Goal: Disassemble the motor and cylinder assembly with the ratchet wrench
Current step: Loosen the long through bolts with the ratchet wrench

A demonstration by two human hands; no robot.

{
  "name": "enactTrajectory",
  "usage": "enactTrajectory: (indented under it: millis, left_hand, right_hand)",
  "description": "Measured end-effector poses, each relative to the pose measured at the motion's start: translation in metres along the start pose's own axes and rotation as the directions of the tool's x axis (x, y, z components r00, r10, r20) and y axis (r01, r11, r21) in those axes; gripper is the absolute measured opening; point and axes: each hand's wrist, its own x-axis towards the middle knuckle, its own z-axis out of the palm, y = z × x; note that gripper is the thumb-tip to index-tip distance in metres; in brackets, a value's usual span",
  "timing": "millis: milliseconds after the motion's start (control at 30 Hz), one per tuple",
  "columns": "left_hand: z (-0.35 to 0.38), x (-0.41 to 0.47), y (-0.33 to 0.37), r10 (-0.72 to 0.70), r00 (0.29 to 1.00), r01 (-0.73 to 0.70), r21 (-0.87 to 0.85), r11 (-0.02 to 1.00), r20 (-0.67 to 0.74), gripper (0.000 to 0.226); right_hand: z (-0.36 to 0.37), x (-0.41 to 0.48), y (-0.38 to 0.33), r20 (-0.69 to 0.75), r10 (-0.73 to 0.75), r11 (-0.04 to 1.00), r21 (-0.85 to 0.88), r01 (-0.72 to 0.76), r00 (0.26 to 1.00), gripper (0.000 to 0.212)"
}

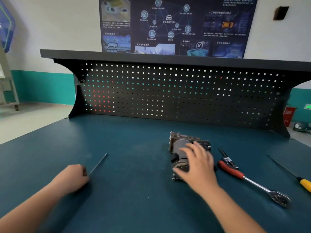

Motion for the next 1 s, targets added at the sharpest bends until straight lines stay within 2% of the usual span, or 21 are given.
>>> enactTrajectory:
  millis: [33,100,200,300,400,467,500,567,633,667,700,767,800,833,867,933,1000]
  left_hand:
    - [-0.003,0.007,0.000,-0.008,1.000,0.009,0.050,0.999,-0.017,0.014]
    - [0.001,0.022,0.000,0.005,0.999,0.000,0.098,0.995,-0.053,0.014]
    - [0.006,0.039,0.001,-0.013,0.996,0.021,0.091,0.996,-0.090,0.015]
    - [0.007,0.047,0.001,-0.049,0.995,0.053,0.044,0.998,-0.084,0.016]
    - [0.009,0.049,0.005,-0.065,0.992,0.074,0.080,0.994,-0.105,0.024]
    - [0.010,0.046,0.015,0.001,0.982,0.032,0.169,0.985,-0.190,0.045]
    - [0.012,0.041,0.026,0.085,0.967,-0.045,0.167,0.985,-0.239,0.054]
    - [0.018,0.029,0.055,0.302,0.914,-0.300,0.050,0.953,-0.271,0.061]
    - [0.027,0.012,0.096,0.444,0.873,-0.477,-0.167,0.863,-0.200,0.061]
    - [0.032,0.005,0.119,0.473,0.869,-0.495,-0.306,0.813,-0.145,0.064]
    - [0.039,-0.002,0.142,0.476,0.876,-0.455,-0.458,0.764,-0.077,0.068]
    - [0.054,-0.014,0.187,0.458,0.889,-0.308,-0.704,0.640,0.027,0.074]
    - [0.061,-0.018,0.206,0.446,0.895,-0.275,-0.761,0.588,0.021,0.072]
    - [0.067,-0.022,0.221,0.431,0.902,-0.281,-0.782,0.556,-0.018,0.067]
    - [0.073,-0.026,0.233,0.415,0.907,-0.307,-0.794,0.525,-0.077,0.060]
    - [0.078,-0.032,0.245,0.380,0.908,-0.350,-0.816,0.460,-0.176,0.043]
    - [0.079,-0.033,0.244,0.372,0.901,-0.376,-0.829,0.415,-0.222,0.036]
  right_hand:
    - [-0.004,0.007,0.017,0.077,0.050,0.996,-0.080,-0.044,0.996,0.083]
    - [-0.012,0.020,0.041,0.248,0.096,0.991,-0.117,-0.069,0.964,0.100]
    - [-0.017,0.032,0.054,0.401,0.029,0.997,-0.078,0.002,0.915,0.104]
    - [-0.018,0.035,0.057,0.389,-0.018,0.992,-0.112,0.066,0.921,0.104]
    - [-0.018,0.035,0.059,0.396,-0.052,0.982,-0.149,0.120,0.917,0.102]
    - [-0.016,0.034,0.061,0.393,-0.064,0.984,-0.129,0.124,0.917,0.102]
    - [-0.014,0.033,0.062,0.378,-0.070,0.988,-0.104,0.118,0.923,0.101]
    - [-0.009,0.029,0.065,0.343,-0.070,0.996,-0.035,0.088,0.937,0.101]
    - [-0.004,0.027,0.068,0.342,-0.071,0.997,0.048,0.058,0.937,0.102]
    - [-0.004,0.027,0.071,0.361,-0.081,0.993,0.106,0.046,0.929,0.102]
    - [-0.004,0.027,0.075,0.380,-0.099,0.984,0.172,0.035,0.920,0.102]
    - [-0.002,0.029,0.084,0.310,-0.103,0.948,0.318,-0.001,0.945,0.087]
    - [0.002,0.028,0.090,0.224,-0.033,0.907,0.417,-0.066,0.974,0.073]
    - [0.007,0.028,0.094,0.164,0.111,0.827,0.532,-0.182,0.980,0.061]
    - [0.012,0.028,0.096,0.169,0.265,0.704,0.639,-0.310,0.949,0.056]
    - [0.023,0.027,0.092,0.301,0.402,0.407,0.787,-0.464,0.865,0.058]
    - [0.031,0.025,0.085,0.396,0.409,0.202,0.839,-0.505,0.822,0.065]
